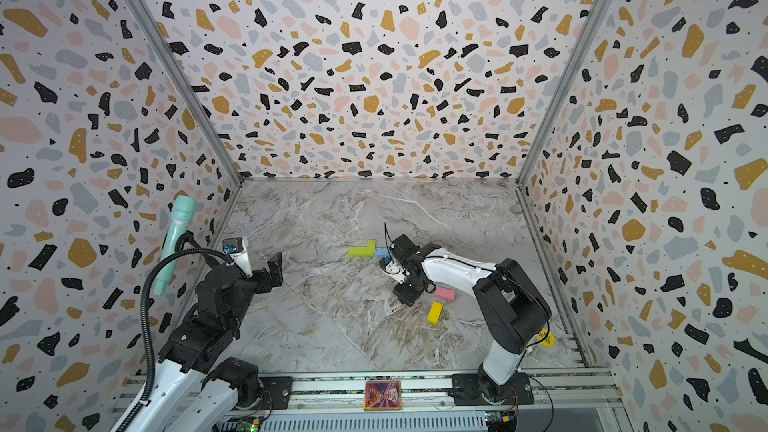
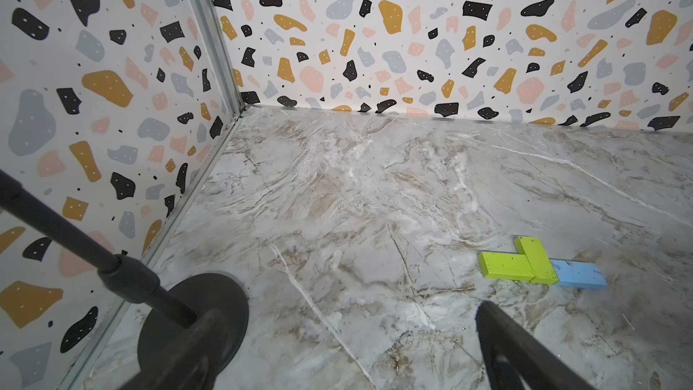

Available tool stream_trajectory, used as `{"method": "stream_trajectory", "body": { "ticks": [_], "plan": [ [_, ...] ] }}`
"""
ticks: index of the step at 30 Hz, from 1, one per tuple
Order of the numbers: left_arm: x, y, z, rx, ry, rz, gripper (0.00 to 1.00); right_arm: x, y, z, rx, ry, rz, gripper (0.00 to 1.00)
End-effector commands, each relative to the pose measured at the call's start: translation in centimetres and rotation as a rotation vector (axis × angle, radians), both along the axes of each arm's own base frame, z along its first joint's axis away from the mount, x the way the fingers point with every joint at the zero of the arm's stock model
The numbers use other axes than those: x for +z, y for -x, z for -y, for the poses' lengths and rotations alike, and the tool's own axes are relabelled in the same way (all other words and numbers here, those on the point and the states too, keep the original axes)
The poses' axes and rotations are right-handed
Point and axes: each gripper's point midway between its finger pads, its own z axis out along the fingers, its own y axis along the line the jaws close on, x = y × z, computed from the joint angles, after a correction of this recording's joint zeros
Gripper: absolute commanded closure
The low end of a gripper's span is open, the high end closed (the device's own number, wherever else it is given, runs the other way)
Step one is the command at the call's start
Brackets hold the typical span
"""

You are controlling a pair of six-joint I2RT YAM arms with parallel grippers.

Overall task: Assemble the letter t with building blocks
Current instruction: Pick up the building block from the center of the board.

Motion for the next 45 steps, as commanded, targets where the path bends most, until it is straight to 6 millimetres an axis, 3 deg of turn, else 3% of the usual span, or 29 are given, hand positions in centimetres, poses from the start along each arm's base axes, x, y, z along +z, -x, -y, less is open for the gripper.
{"method": "stream_trajectory", "body": {
  "ticks": [1,13,19,22,29,42,45],
  "plan": [
    [0.9,-0.3,0.2,-0.008,0.005,0.036,0.01,-0.3,0.1,0.5,-0.011,0.028,0.003,0.46],
    [1.0,-0.2,0.1,0.0,0.001,0.037,0.01,-1.7,0.8,1.3,-0.022,0.078,-0.044,0.55],
    [1.0,-0.2,0.1,0.0,0.001,0.035,0.01,-2.5,1.5,1.6,-0.053,0.098,-0.097,0.76],
    [0.9,-0.2,0.1,0.001,0.001,0.035,0.01,-2.9,1.8,1.4,-0.064,0.094,-0.122,1.0],
    [0.8,-0.3,0.1,0.002,-0.002,0.03,0.01,-2.9,2.6,0.8,-0.081,0.063,-0.141,1.0],
    [0.6,-0.4,-0.1,0.009,-0.006,0.021,0.01,2.1,1.2,-3.5,-0.136,-0.255,-0.095,1.0],
    [0.6,-0.3,-0.1,0.011,-0.007,0.021,0.01,2.4,0.6,-3.0,-0.167,-0.245,-0.057,1.0]
  ]
}}
